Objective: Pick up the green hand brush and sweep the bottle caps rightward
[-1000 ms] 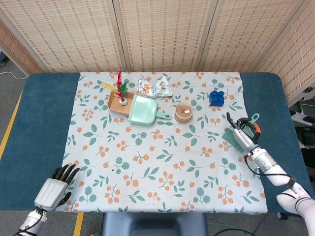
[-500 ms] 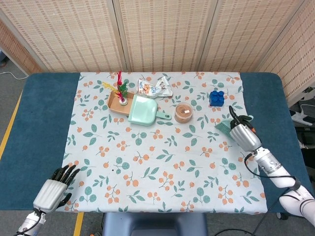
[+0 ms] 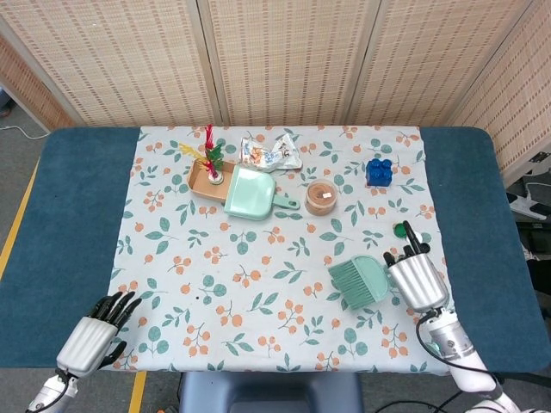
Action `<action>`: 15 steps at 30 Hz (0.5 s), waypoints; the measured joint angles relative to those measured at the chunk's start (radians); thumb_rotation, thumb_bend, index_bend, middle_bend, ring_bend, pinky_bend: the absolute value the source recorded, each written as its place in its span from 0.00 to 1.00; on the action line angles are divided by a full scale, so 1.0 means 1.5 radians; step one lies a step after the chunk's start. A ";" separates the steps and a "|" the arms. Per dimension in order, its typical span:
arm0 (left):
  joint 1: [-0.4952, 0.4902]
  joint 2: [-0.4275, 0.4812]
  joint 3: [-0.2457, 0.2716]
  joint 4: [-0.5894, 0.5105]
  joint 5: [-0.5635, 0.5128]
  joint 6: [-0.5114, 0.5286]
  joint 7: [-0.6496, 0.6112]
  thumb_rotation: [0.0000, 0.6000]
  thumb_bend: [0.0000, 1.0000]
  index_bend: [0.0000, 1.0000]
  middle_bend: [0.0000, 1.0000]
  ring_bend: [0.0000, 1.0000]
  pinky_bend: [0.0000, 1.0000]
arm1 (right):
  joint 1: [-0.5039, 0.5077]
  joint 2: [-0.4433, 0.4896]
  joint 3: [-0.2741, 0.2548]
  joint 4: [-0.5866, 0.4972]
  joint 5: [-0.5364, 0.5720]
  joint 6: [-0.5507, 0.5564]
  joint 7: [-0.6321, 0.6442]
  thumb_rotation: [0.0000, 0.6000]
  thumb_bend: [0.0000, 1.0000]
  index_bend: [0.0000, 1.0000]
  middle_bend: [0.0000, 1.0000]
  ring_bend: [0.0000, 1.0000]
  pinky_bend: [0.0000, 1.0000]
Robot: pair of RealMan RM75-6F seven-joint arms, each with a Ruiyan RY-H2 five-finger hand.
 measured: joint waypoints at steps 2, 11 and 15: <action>0.000 0.001 0.001 0.001 0.001 0.000 -0.003 1.00 0.36 0.00 0.00 0.00 0.14 | -0.013 -0.024 0.003 0.003 0.027 0.001 0.017 1.00 0.53 0.99 0.79 0.52 0.00; -0.003 0.005 0.000 0.003 0.002 -0.003 -0.015 1.00 0.36 0.00 0.00 0.00 0.14 | -0.054 -0.166 0.012 0.100 0.074 0.003 0.041 1.00 0.53 0.88 0.76 0.49 0.00; -0.004 0.008 0.000 0.003 0.003 -0.003 -0.025 1.00 0.36 0.00 0.00 0.00 0.14 | -0.060 -0.184 0.007 0.126 0.091 -0.016 0.016 1.00 0.49 0.19 0.34 0.26 0.00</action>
